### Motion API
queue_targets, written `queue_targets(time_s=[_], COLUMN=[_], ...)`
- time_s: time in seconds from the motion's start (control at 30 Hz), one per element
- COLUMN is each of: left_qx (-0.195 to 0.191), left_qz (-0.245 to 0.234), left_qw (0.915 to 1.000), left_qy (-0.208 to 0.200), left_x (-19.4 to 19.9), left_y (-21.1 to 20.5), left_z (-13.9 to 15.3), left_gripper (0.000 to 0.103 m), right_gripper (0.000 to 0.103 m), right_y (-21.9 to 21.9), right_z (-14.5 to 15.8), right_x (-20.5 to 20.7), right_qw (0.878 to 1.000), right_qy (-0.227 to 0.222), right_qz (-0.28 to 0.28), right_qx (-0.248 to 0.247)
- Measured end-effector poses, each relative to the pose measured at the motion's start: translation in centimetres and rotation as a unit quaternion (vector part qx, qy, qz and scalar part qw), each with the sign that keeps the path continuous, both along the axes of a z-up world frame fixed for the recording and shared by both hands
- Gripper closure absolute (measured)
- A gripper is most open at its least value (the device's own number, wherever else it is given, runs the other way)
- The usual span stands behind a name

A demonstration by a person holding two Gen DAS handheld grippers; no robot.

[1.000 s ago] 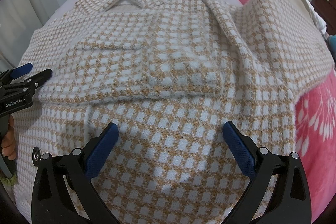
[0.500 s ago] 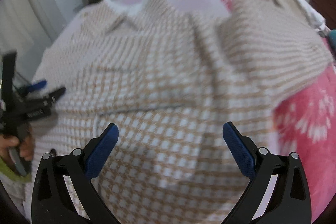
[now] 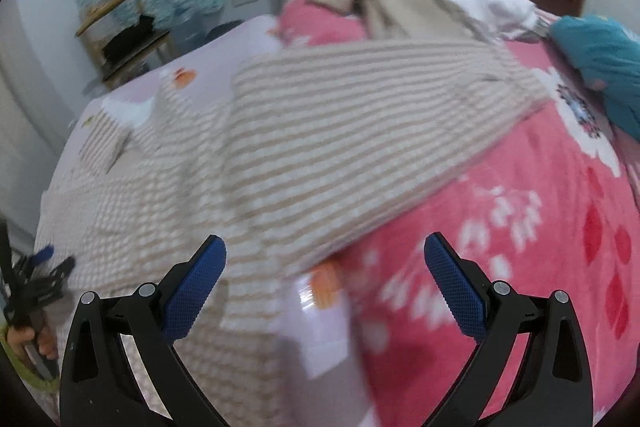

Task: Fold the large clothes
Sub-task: 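Reach the right tool to the cardigan sleeve cuff and pinch it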

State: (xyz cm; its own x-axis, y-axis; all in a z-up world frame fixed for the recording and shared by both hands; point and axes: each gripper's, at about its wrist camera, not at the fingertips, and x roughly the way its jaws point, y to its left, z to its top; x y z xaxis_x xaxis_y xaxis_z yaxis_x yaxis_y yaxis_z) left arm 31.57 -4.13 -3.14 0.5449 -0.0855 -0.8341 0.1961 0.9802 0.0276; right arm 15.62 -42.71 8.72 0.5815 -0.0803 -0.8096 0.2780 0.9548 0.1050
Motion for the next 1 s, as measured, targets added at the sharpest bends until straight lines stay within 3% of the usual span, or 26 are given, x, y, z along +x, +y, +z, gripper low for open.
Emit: queue_targets(time_s=[0.2,0.3,0.5,0.63,0.8,1.0], left_qx=[0.0,0.0,0.001,0.002,0.002,0.002], left_qz=[0.001,0.001,0.001,0.003,0.003,0.002], left_qw=[1.0,1.0,1.0,1.0,1.0,1.0], left_qy=[0.0,0.0,0.001,0.003,0.004,0.001], left_x=[-0.1,0.1,0.0,0.0,0.0,-0.1], left_y=[0.0,0.0,0.0,-0.1,-0.1,0.0], left_z=[0.0,0.0,0.0,0.0,0.1,0.1], left_gripper=[0.005,0.005,0.005,0.005,0.005,0.005], right_gripper=[0.008,0.009,0.024,0.041,0.051,0.065], right_y=[-9.8,-15.5,-24.2,-26.7,-28.2,-29.0], right_z=[0.3,0.3,-1.7,-3.6,-5.6,-6.4], right_x=[1.8,3.2,5.6,6.8,7.9,8.6], right_qw=[0.996,0.989,0.963,0.947,0.93,0.925], right_qy=[-0.007,-0.018,-0.029,-0.022,-0.03,-0.037], right_qz=[-0.084,-0.13,-0.21,-0.246,-0.274,-0.291], right_qx=[0.027,0.067,0.17,0.206,0.243,0.243])
